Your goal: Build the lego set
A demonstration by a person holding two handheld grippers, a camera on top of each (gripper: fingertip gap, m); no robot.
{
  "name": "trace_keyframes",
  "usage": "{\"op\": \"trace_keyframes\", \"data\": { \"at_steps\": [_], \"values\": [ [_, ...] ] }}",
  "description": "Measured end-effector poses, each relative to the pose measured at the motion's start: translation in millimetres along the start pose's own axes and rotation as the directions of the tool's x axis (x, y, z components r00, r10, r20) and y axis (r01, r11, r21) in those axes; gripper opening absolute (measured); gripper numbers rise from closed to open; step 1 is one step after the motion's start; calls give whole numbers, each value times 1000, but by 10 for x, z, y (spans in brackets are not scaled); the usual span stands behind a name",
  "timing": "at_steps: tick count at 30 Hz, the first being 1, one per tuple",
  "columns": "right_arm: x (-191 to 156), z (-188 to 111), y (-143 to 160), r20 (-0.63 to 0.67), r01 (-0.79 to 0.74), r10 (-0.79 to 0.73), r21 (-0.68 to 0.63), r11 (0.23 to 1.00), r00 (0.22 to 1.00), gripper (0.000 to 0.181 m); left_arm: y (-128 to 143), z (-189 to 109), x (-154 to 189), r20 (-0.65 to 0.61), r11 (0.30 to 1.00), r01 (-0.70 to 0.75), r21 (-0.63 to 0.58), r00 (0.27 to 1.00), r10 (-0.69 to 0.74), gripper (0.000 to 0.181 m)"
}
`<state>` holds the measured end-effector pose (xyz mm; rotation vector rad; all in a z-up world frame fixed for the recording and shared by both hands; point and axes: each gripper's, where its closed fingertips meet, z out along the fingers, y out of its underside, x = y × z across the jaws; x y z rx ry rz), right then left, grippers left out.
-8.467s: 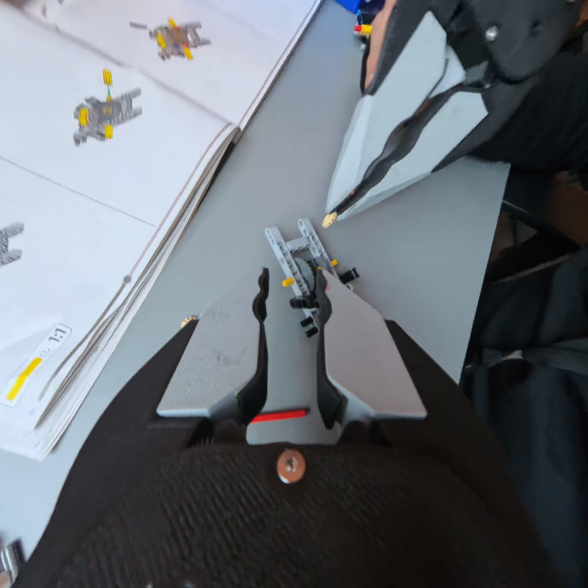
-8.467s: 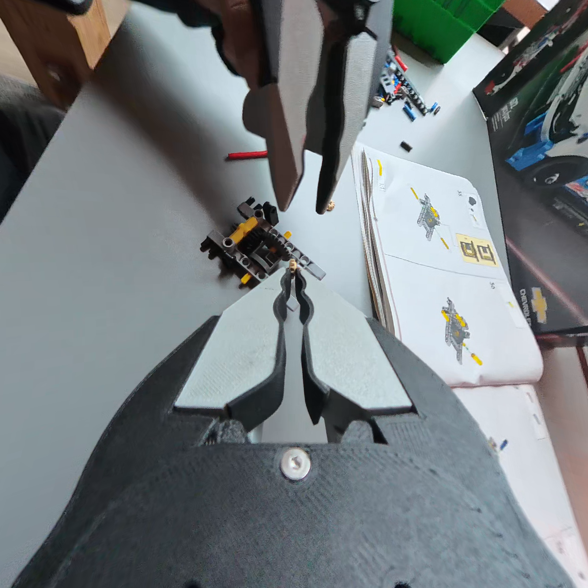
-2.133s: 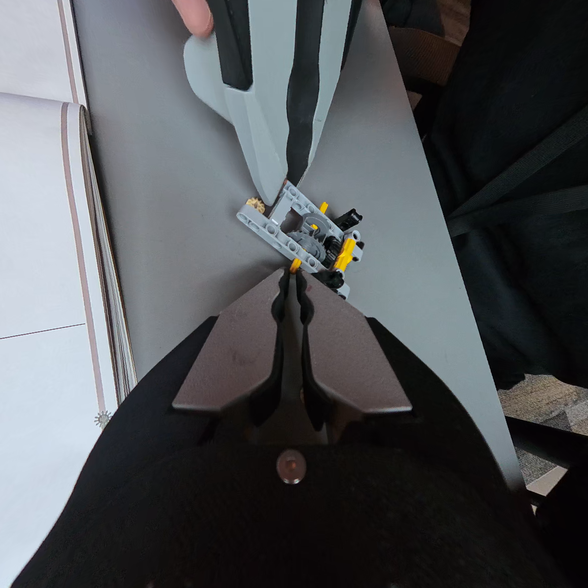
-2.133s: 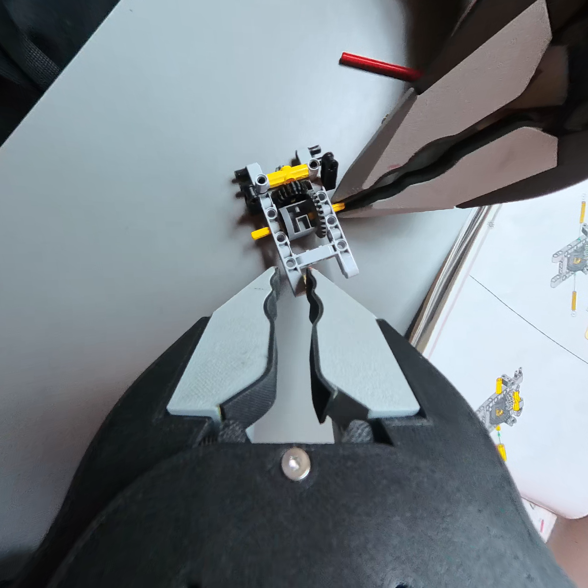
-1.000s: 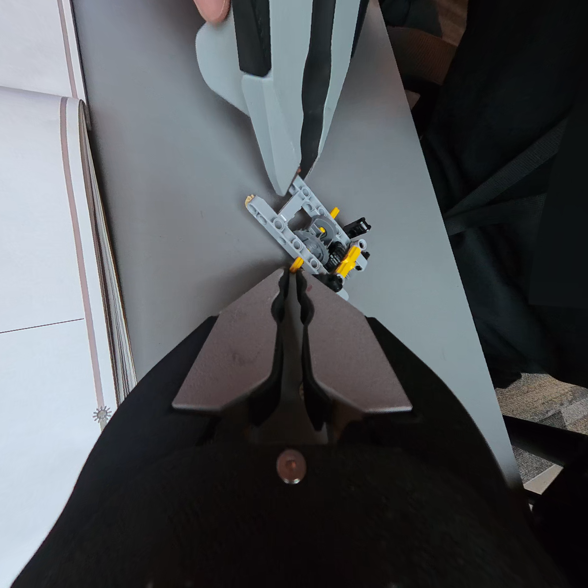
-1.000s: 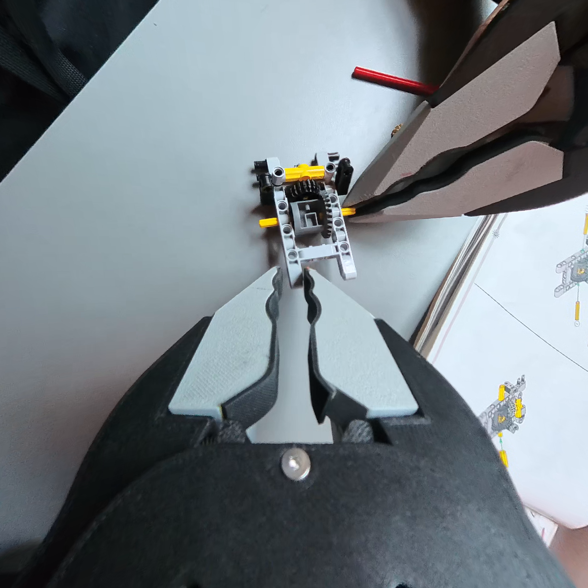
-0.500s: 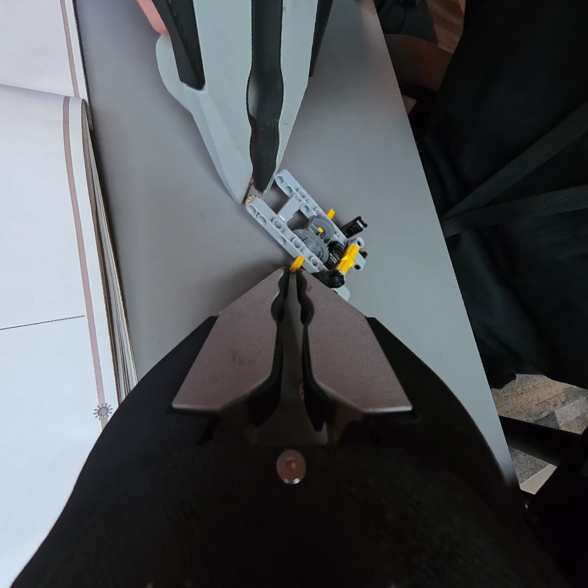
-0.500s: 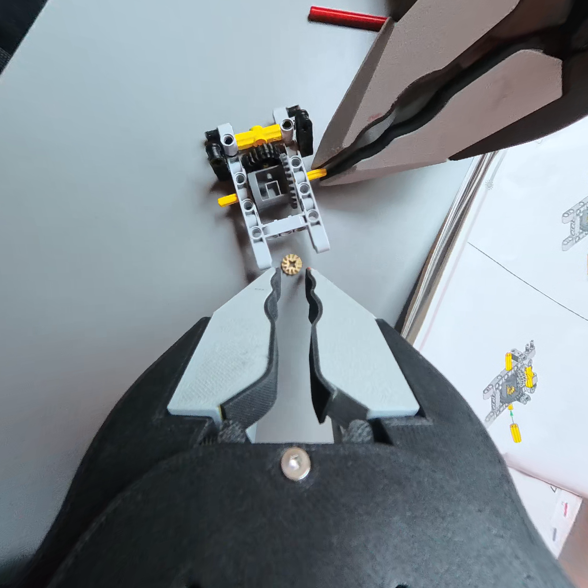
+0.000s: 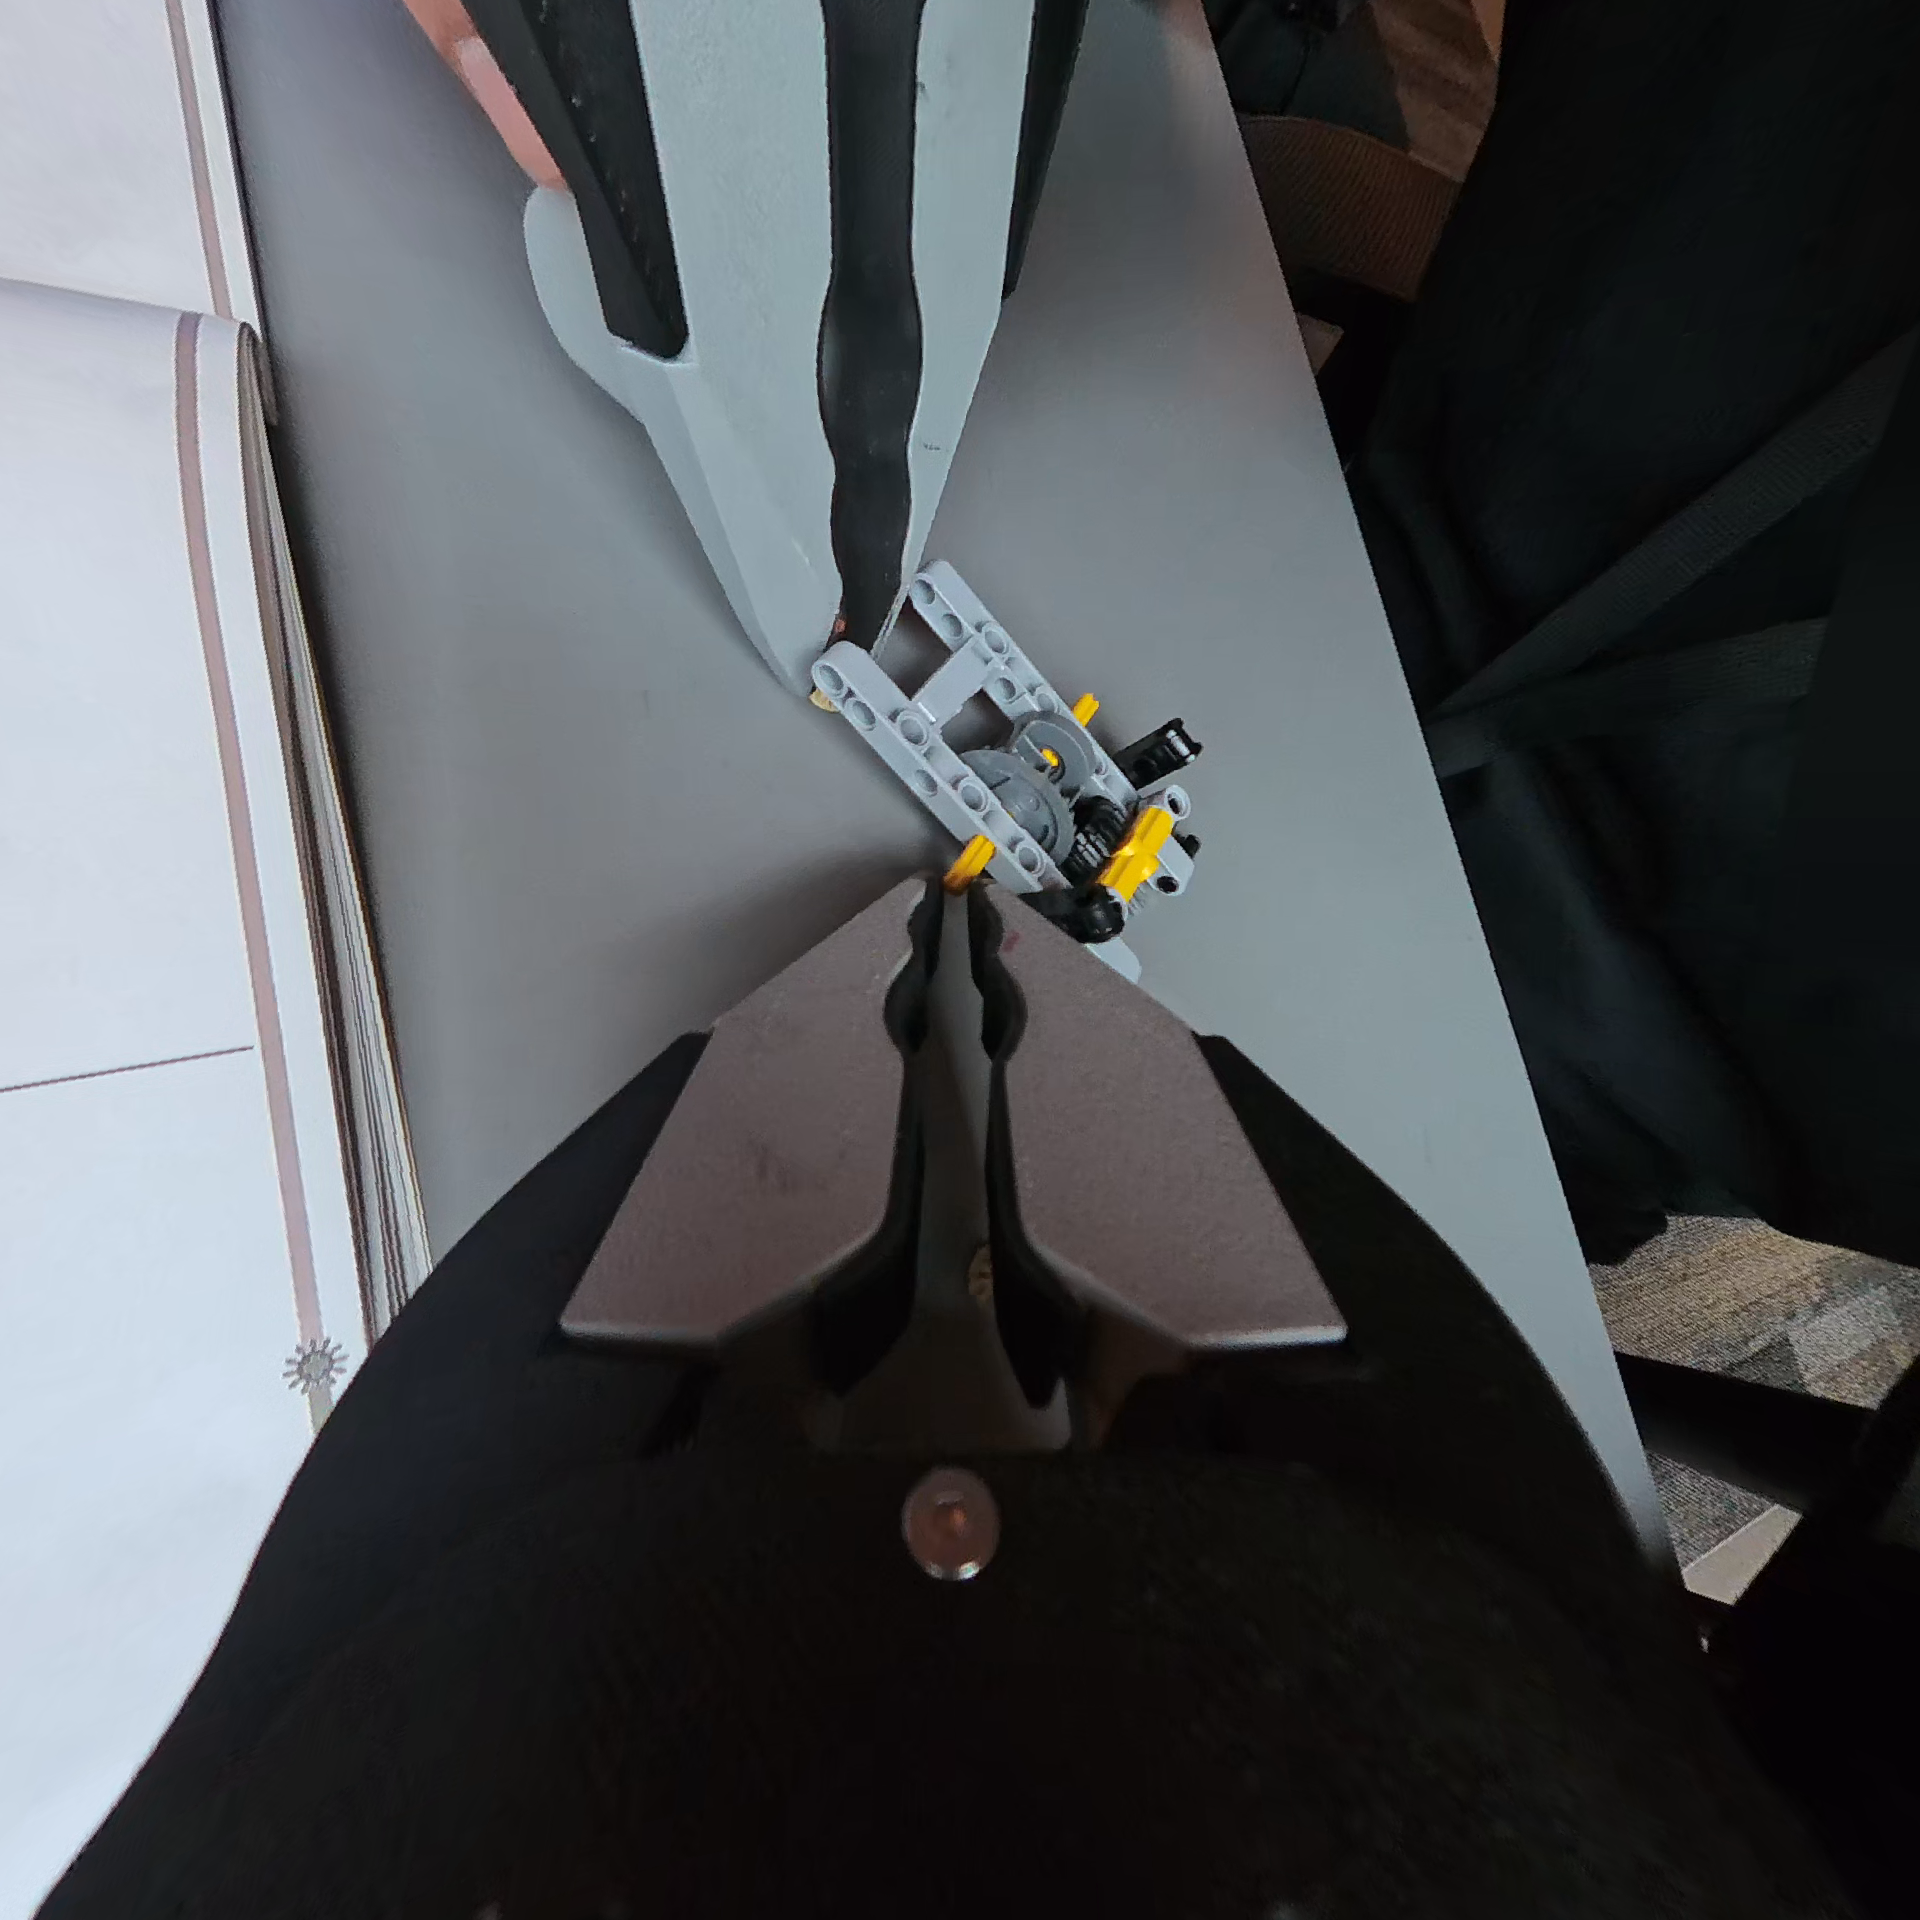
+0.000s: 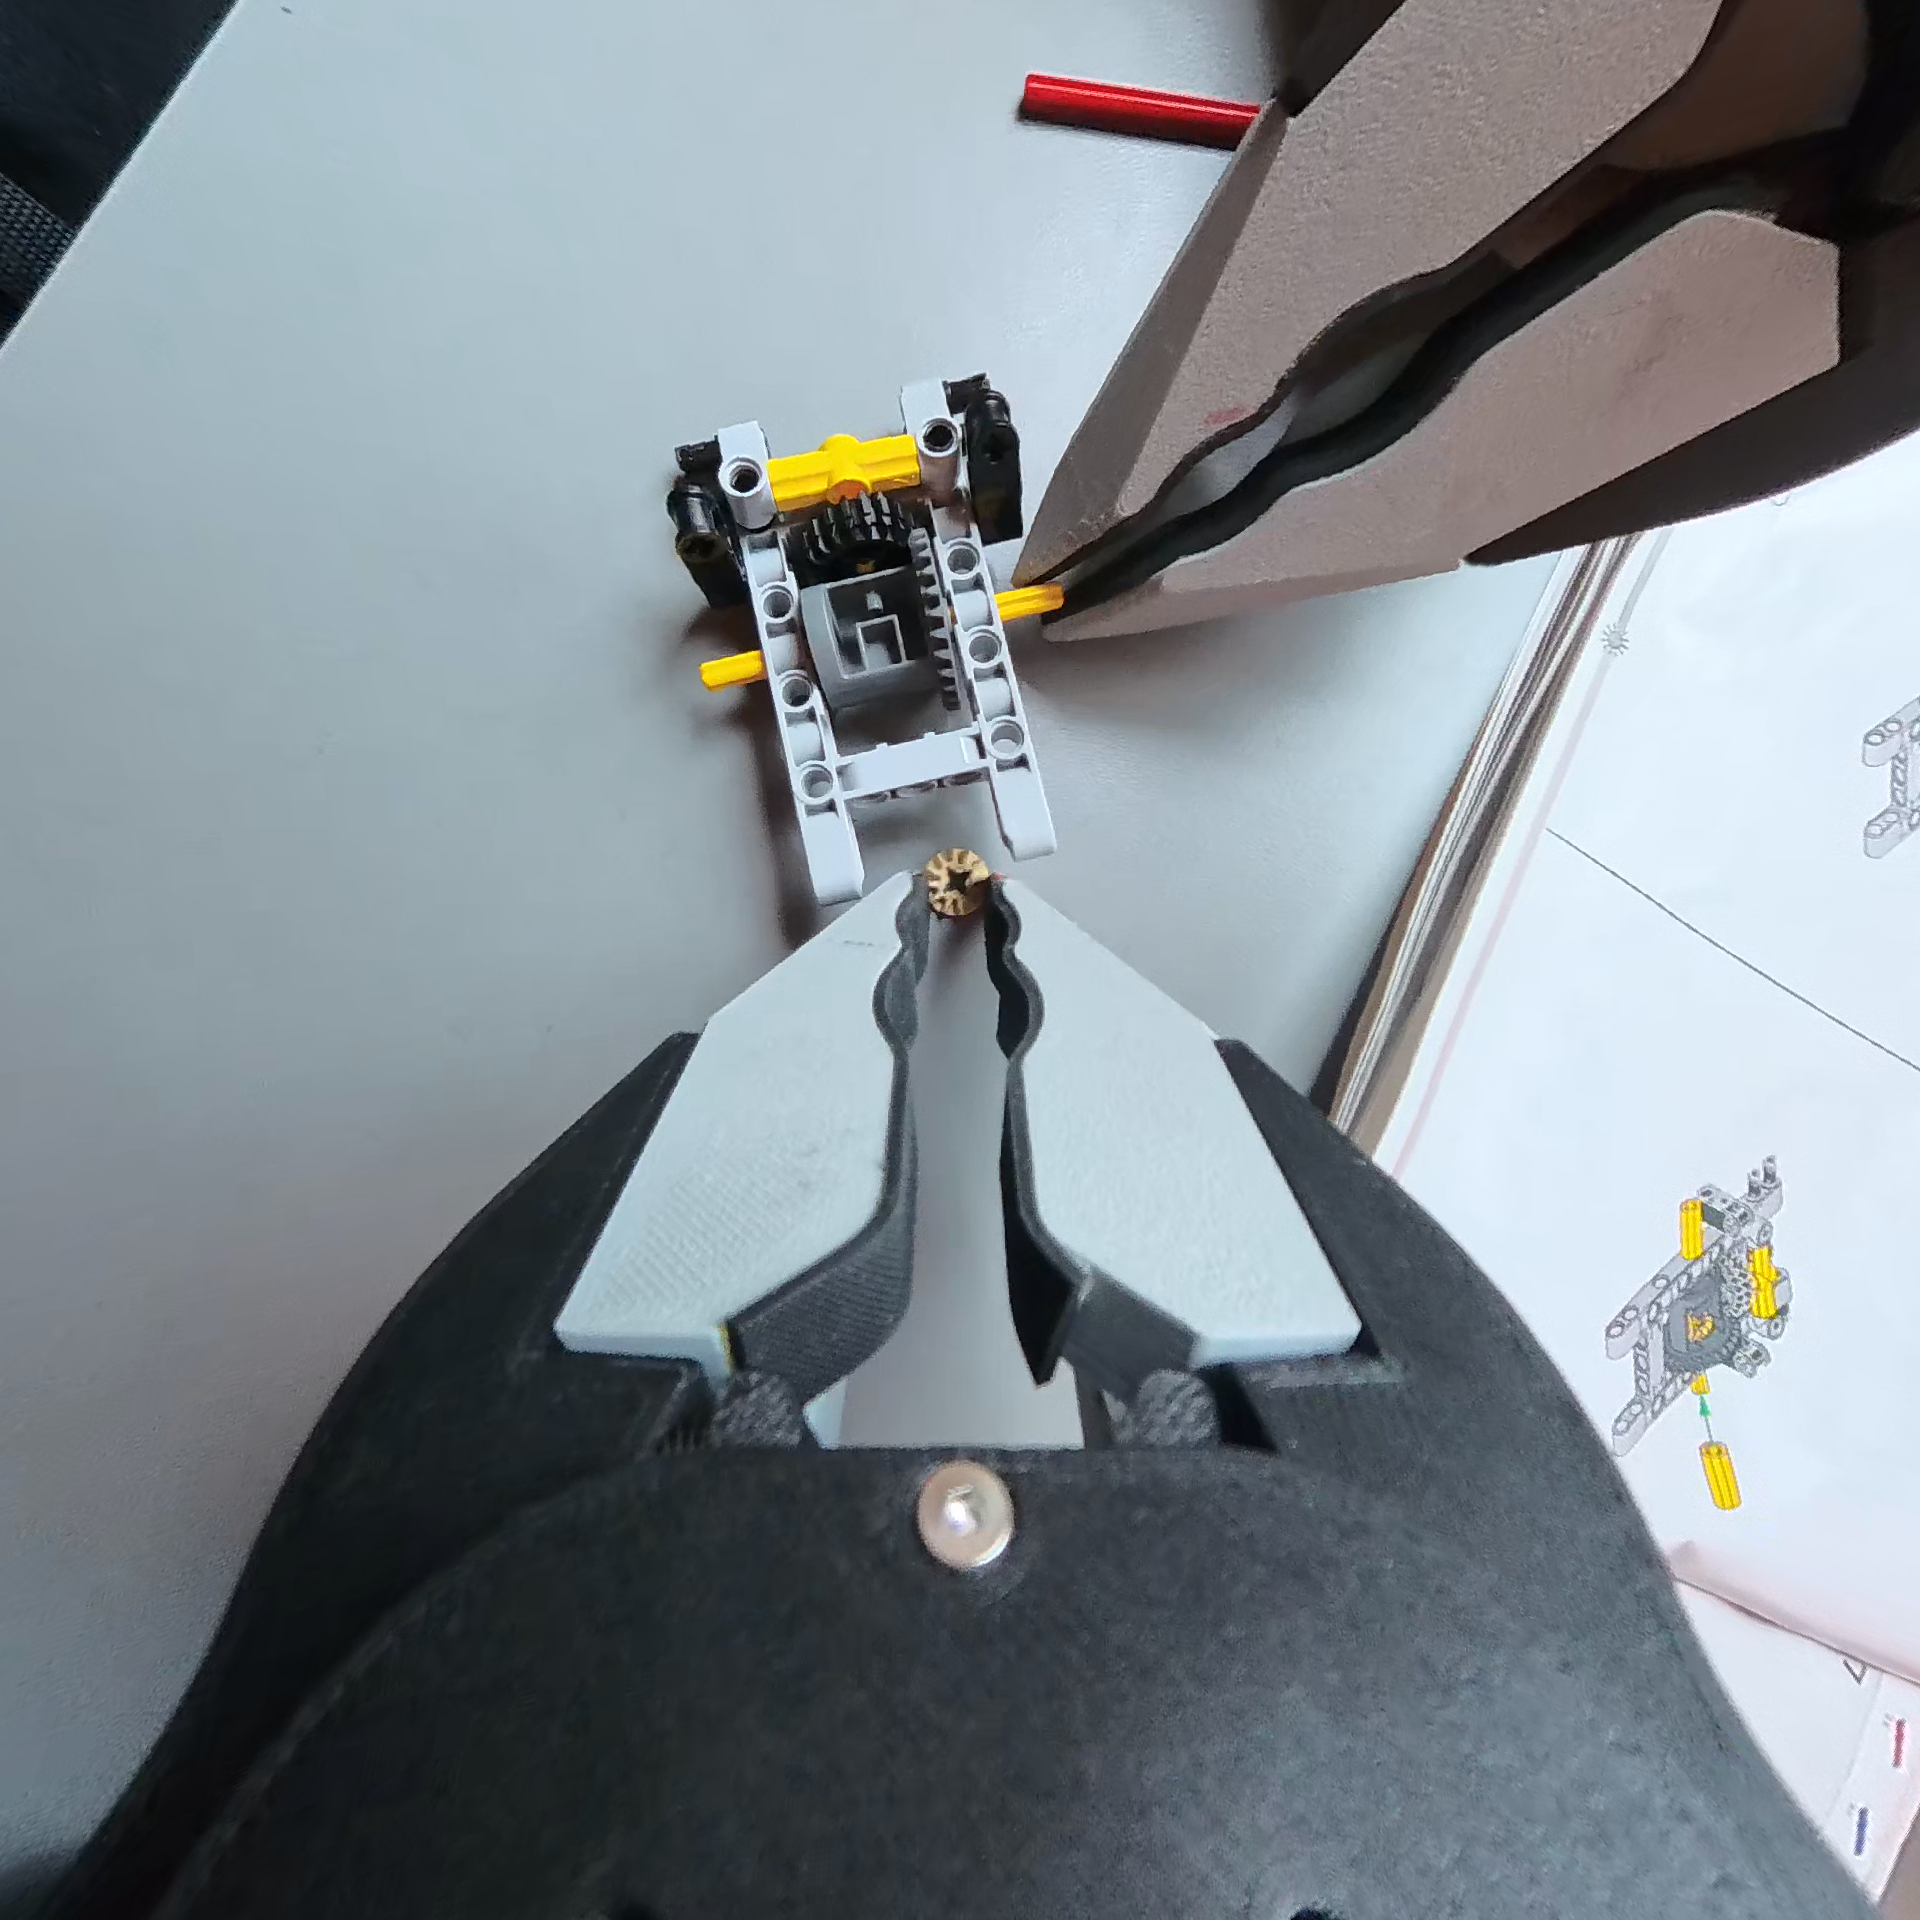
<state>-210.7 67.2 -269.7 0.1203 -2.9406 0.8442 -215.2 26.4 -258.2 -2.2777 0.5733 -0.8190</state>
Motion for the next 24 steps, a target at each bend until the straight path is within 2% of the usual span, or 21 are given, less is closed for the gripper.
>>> {"op": "trace_keyframes", "data": {
  "at_steps": [13,16,21,24],
  "values": [
    [-7,-1,2,10,-17,17,0,1000,1000,8,6,31,20,-10,1000,-1,-11,1000,1,0],
    [18,-24,36,-7,-14,14,-17,1000,1000,8,20,39,18,-10,1000,5,-21,1000,-5,5],
    [102,-120,60,-45,-50,50,-14,999,998,8,21,-43,-28,2,1000,22,7,1000,-22,7],
    [185,-202,9,-77,-116,118,26,993,990,8,-37,-149,-87,36,997,17,69,999,-19,7]
  ]
}}
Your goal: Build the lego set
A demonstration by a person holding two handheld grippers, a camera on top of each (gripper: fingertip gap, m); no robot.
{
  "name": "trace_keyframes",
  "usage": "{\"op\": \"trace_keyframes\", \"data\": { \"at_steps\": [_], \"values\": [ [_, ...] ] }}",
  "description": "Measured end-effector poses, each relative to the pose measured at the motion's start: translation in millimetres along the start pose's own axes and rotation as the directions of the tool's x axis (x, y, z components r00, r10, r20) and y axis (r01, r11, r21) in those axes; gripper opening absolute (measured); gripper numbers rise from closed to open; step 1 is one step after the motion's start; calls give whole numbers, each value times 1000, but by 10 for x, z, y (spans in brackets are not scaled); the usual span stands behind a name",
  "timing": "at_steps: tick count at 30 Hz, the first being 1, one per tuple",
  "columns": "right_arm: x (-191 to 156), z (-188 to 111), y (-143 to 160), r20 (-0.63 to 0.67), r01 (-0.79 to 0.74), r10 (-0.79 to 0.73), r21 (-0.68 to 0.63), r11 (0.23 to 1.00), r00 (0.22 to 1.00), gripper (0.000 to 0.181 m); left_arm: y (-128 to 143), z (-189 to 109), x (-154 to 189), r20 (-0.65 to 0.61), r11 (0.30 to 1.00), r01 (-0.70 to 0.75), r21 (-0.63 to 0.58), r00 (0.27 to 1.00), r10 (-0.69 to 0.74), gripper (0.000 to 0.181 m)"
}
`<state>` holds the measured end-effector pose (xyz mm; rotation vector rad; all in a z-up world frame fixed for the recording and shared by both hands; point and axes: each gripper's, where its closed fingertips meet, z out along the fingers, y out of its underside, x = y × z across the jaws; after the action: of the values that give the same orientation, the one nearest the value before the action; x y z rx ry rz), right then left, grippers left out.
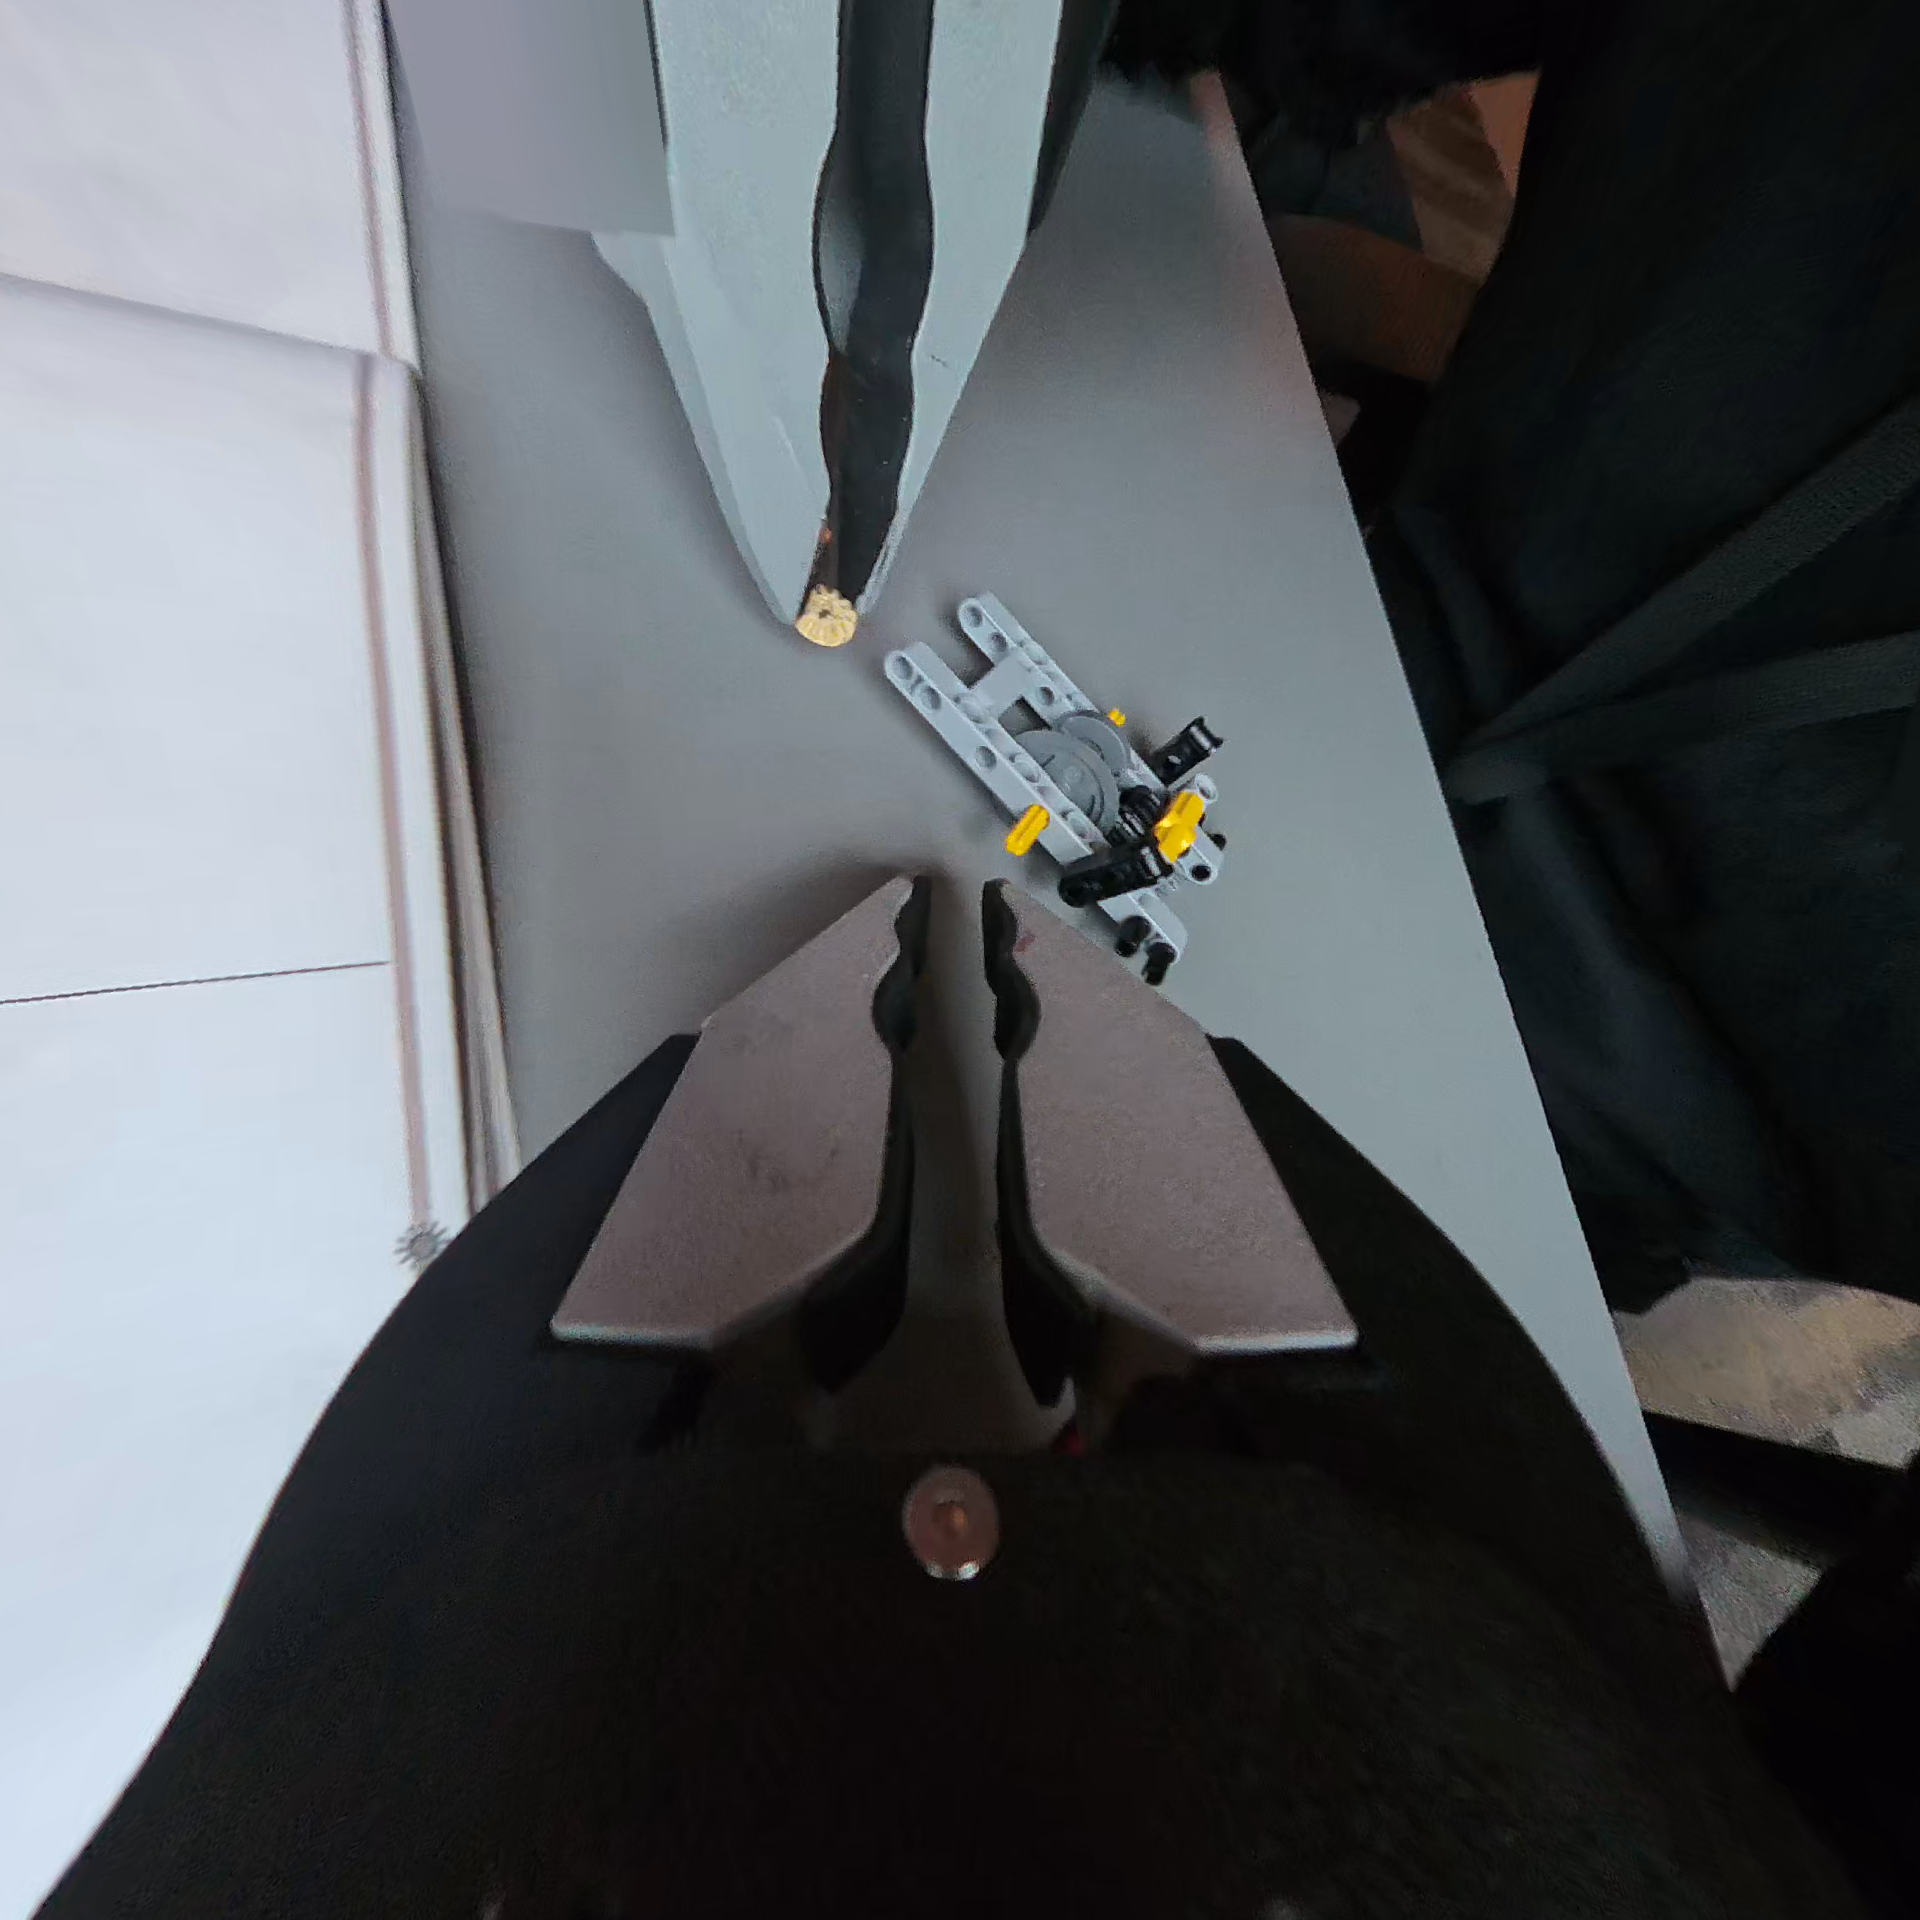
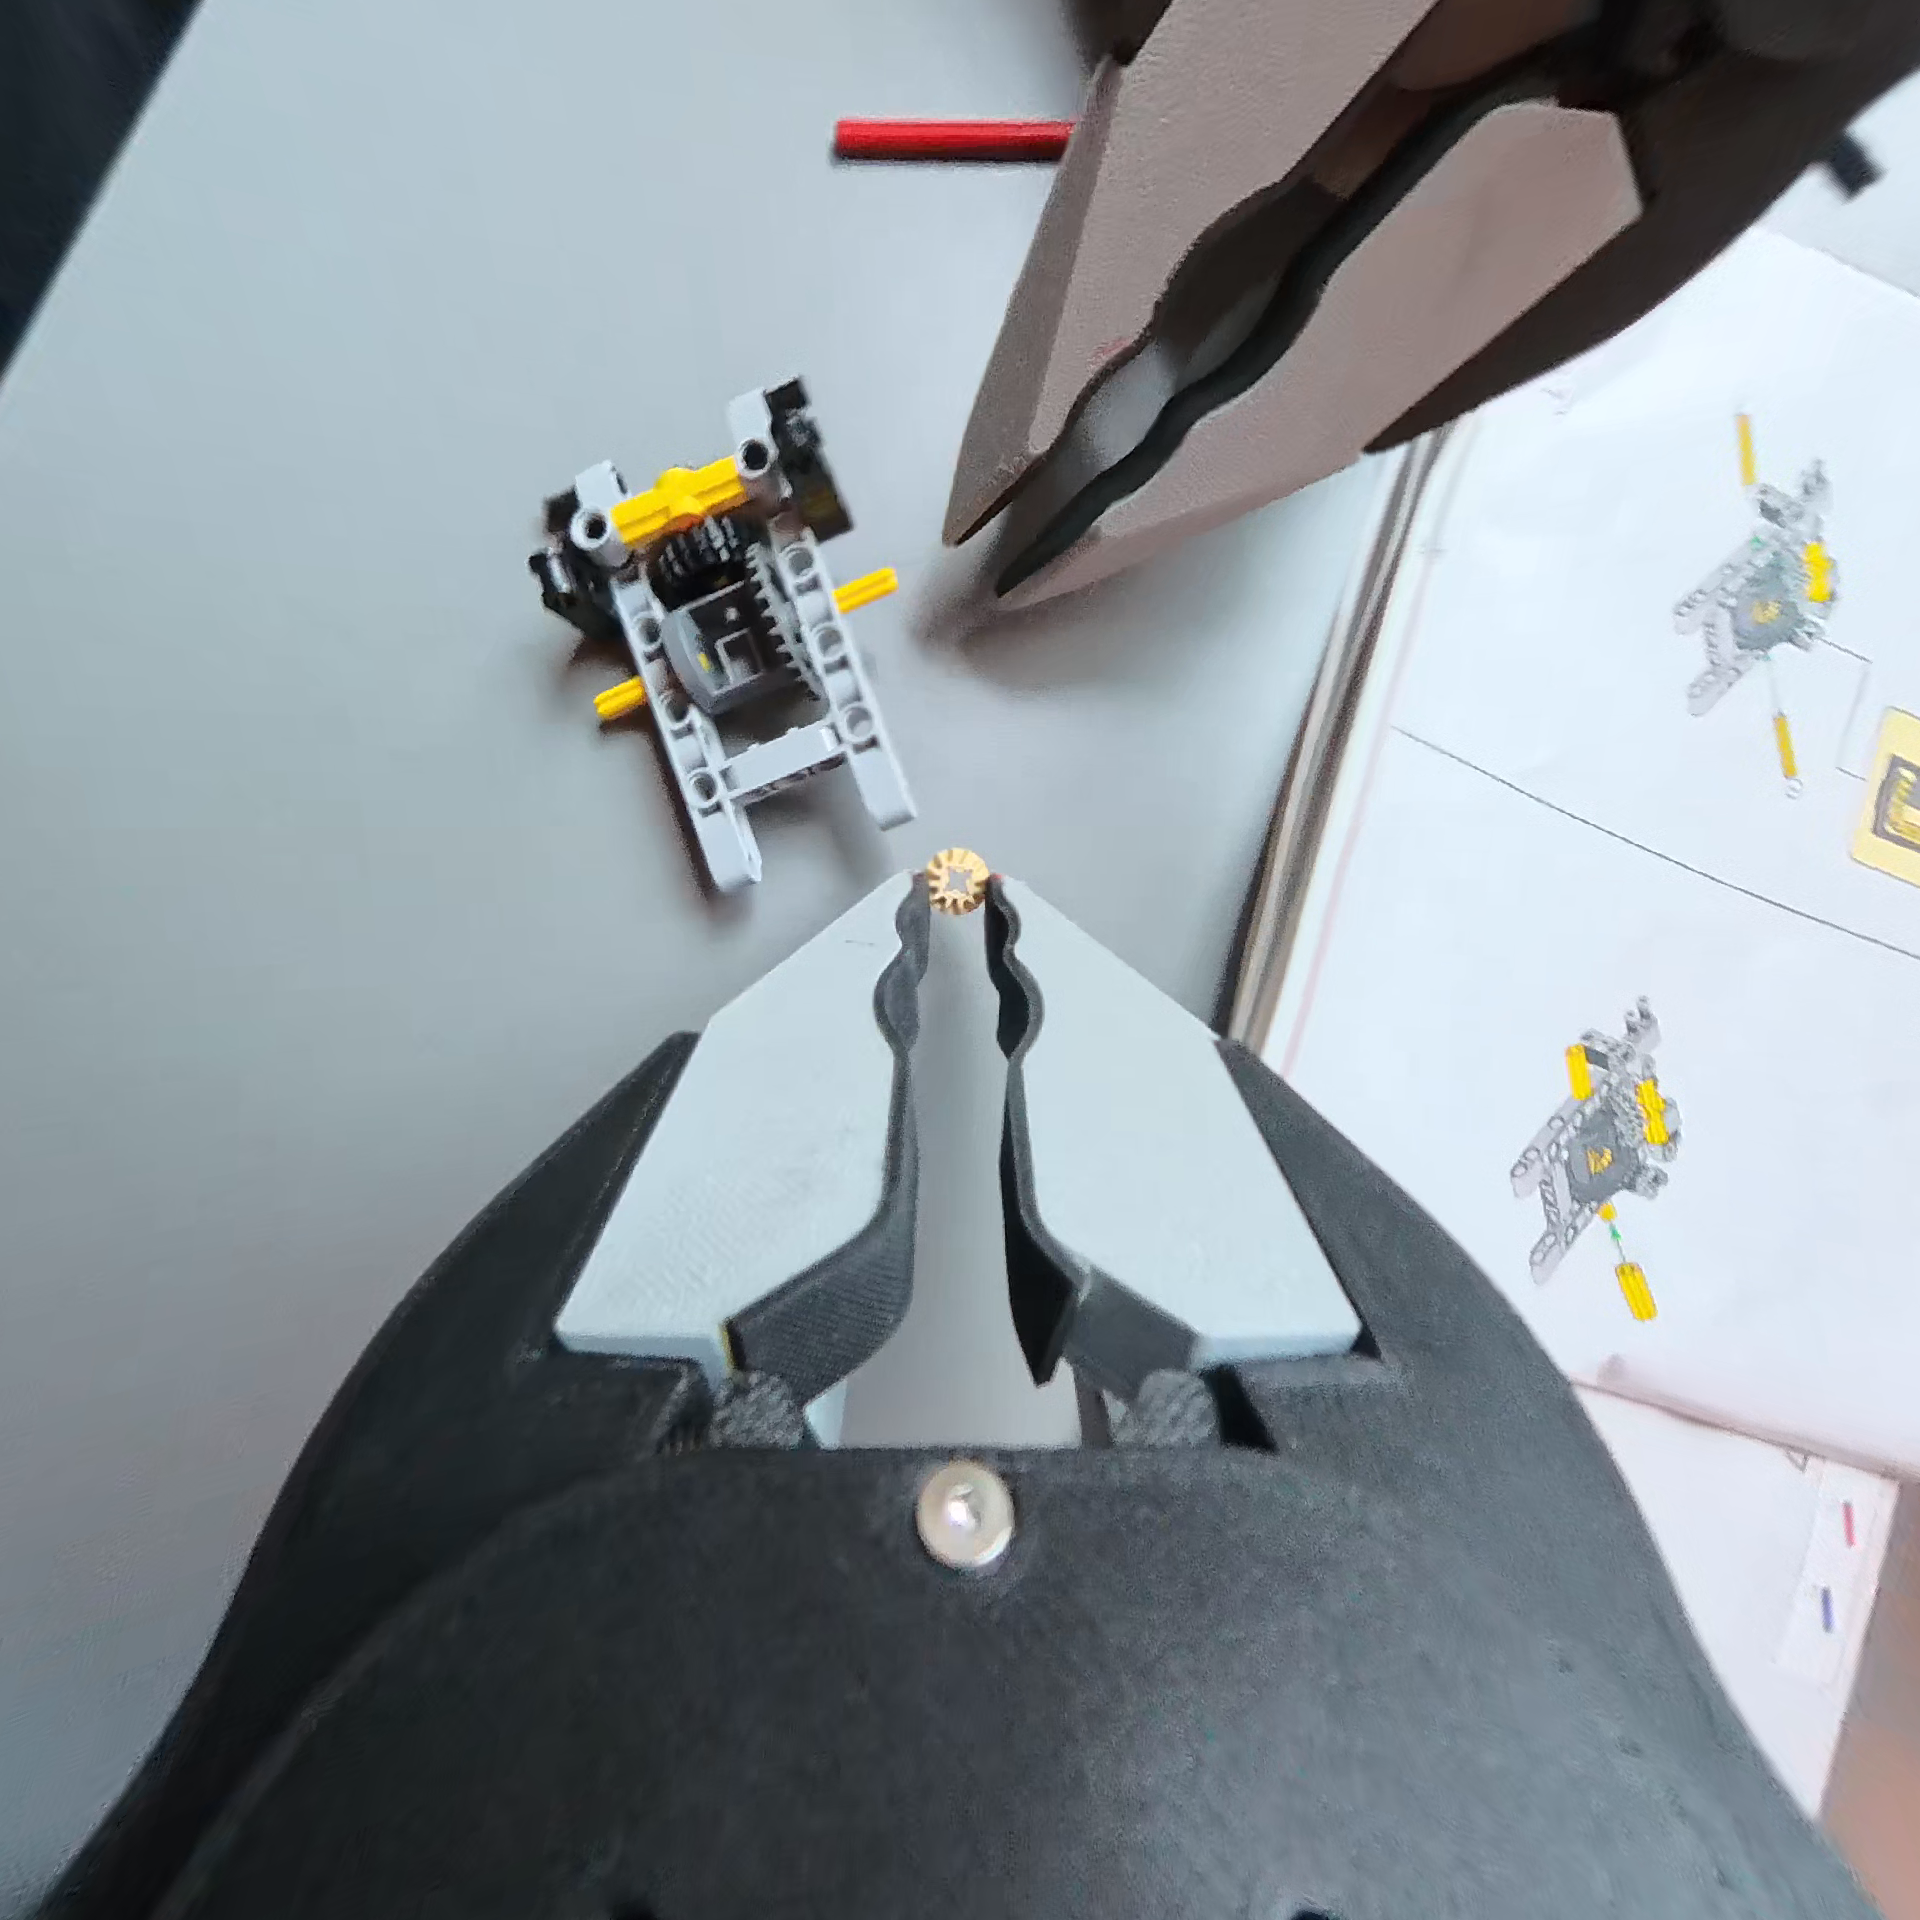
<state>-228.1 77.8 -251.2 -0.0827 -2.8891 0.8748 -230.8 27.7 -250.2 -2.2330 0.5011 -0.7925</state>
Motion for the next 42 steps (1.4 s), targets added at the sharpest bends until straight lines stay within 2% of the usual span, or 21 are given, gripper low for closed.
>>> {"op": "trace_keyframes", "data": {
  "at_steps": [5,8,11,15,21,27,42],
  "values": [
    [13,-99,-243,-95,-44,57,133,990,994,8,-235,-241,-160,129,987,72,141,988,-90,10],
    [19,-115,-321,-270,26,13,140,990,963,7,-416,-383,-126,158,959,150,239,969,-190,8],
    [-19,-148,-417,-405,86,-16,155,984,914,7,-425,-370,-50,111,916,298,269,935,-337,13],
    [13,-201,-446,-532,113,-21,141,984,847,7,-391,-246,55,111,901,339,270,919,-379,18],
    [10,-225,-461,-617,155,-60,102,983,785,8,-495,-72,124,43,879,375,294,914,-404,22],
    [20,-216,-452,-653,180,-94,66,981,752,8,-532,58,144,0,882,378,280,919,-394,14],
    [-1,-174,-476,-678,242,-170,11,970,715,7,-486,30,115,-9,878,375,298,921,-390,2]
  ]
}}
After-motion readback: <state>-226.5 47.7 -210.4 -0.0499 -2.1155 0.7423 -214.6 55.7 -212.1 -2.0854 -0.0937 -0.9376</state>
